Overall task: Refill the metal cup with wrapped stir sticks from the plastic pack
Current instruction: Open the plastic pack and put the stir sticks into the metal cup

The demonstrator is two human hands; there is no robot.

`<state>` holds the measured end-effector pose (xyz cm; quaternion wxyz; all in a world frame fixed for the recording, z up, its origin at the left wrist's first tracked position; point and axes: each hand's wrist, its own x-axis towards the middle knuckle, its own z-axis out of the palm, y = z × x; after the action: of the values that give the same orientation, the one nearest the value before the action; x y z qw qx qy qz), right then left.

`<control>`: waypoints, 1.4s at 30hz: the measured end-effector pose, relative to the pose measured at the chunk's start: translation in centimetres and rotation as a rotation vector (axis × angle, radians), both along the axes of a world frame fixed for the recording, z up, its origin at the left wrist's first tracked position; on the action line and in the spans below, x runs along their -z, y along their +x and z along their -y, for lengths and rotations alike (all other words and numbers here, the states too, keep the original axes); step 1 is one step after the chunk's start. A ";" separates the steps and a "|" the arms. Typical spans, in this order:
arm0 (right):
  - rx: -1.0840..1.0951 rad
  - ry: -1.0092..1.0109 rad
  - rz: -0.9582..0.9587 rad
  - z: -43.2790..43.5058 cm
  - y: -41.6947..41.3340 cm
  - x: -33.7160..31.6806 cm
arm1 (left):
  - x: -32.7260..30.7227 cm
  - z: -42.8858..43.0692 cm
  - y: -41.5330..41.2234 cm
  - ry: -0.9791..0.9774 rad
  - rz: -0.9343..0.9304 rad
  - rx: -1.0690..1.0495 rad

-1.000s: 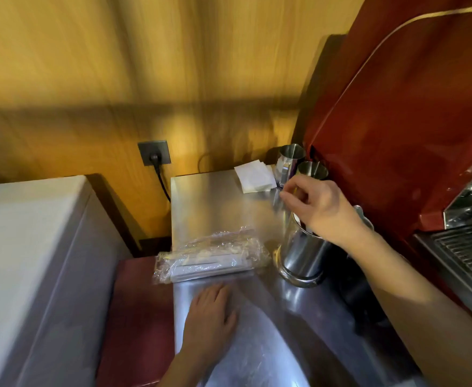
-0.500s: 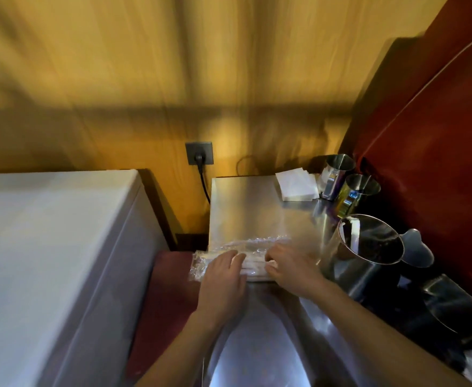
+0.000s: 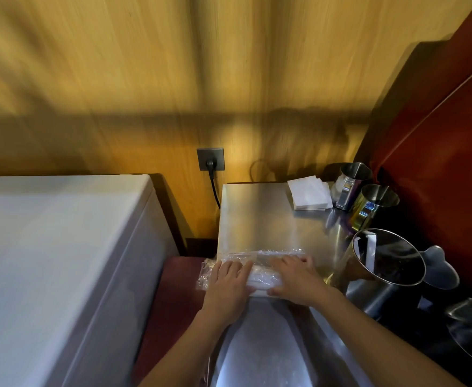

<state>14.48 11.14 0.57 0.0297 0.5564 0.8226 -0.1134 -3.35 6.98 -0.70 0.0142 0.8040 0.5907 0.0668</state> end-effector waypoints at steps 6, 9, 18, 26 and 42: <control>-0.105 -0.002 0.084 0.2 -0.5 -0.3 | -0.7 -0.3 0.5 0.021 0.014 0.035; -0.122 -0.082 -0.107 0.2 -0.2 -1.3 | -0.7 0.3 0.7 0.032 0.013 0.070; 0.122 -0.037 -0.238 -2.4 0.1 -0.5 | 0.7 2.2 0.2 0.162 0.162 0.148; 0.107 -0.124 -0.010 -1.9 -1.2 1.5 | 0.8 5.0 0.5 0.132 0.206 0.090; 0.120 -0.107 -0.315 -1.7 -0.1 -2.1 | -0.6 5.1 0.8 -0.083 0.240 0.171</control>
<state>14.41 12.82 2.66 -0.0768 0.5777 0.7751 -0.2443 -2.51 1.92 -0.07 0.1237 0.8364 0.5162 0.1365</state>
